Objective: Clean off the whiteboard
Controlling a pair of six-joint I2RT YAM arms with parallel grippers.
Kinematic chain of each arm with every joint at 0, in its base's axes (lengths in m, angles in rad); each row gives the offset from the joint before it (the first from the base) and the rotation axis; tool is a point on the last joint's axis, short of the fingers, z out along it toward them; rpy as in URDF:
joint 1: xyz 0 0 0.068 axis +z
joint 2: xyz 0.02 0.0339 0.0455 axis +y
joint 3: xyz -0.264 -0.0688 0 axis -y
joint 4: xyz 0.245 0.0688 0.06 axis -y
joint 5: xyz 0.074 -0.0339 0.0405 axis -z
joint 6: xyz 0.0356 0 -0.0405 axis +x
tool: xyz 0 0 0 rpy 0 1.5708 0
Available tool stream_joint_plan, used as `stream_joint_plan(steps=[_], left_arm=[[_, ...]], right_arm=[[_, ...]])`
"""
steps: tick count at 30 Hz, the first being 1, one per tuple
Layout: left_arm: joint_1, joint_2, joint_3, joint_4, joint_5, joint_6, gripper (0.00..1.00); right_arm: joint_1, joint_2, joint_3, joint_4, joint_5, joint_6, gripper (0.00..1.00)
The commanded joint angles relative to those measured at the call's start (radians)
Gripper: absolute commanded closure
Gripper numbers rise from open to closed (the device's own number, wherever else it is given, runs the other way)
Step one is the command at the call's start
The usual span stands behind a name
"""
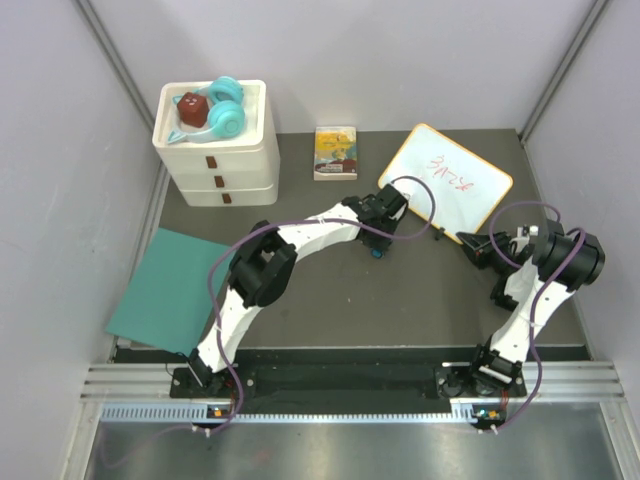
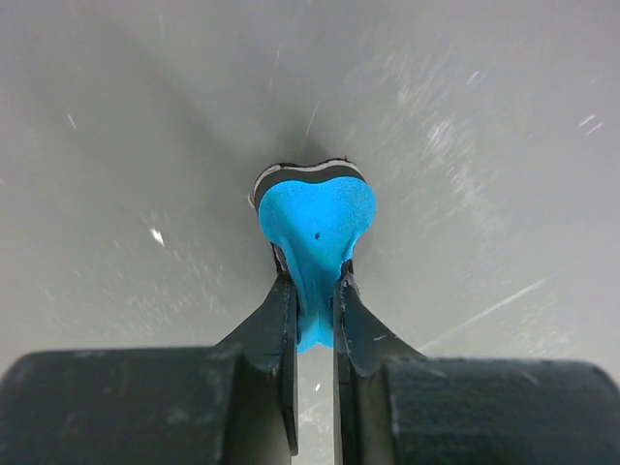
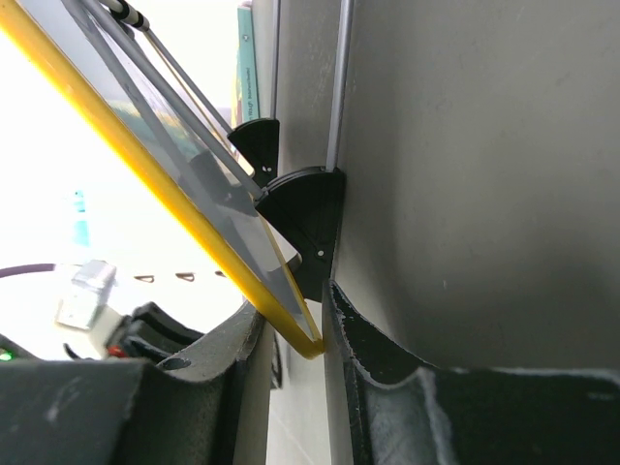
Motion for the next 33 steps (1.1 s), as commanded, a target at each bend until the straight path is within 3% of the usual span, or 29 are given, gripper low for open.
stream_joint_plan(steps=[1, 5, 14, 20, 26, 33], left_arm=[[-0.002, -0.016, 0.083, 0.157, -0.010, 0.033, 1.00], [-0.002, -0.010, 0.118, 0.275, 0.029, 0.047, 1.00], [-0.002, 0.143, 0.399, 0.415, -0.046, 0.062, 1.00], [0.000, 0.274, 0.585, 0.488, -0.099, 0.159, 1.00], [0.009, 0.329, 0.582, 0.648, -0.088, 0.173, 1.00], [0.014, 0.373, 0.643, 0.685, -0.073, 0.295, 1.00]], right_arm=[[-0.002, 0.015, -0.026, 0.189, 0.015, 0.021, 1.00], [-0.003, 0.015, -0.026, 0.189, 0.017, 0.020, 1.00], [-0.003, 0.012, -0.028, 0.189, 0.017, 0.020, 1.00], [-0.003, 0.009, -0.026, 0.189, 0.017, 0.018, 1.00], [-0.002, 0.009, -0.029, 0.189, 0.017, 0.017, 1.00], [-0.002, 0.009, -0.029, 0.188, 0.017, 0.015, 1.00]])
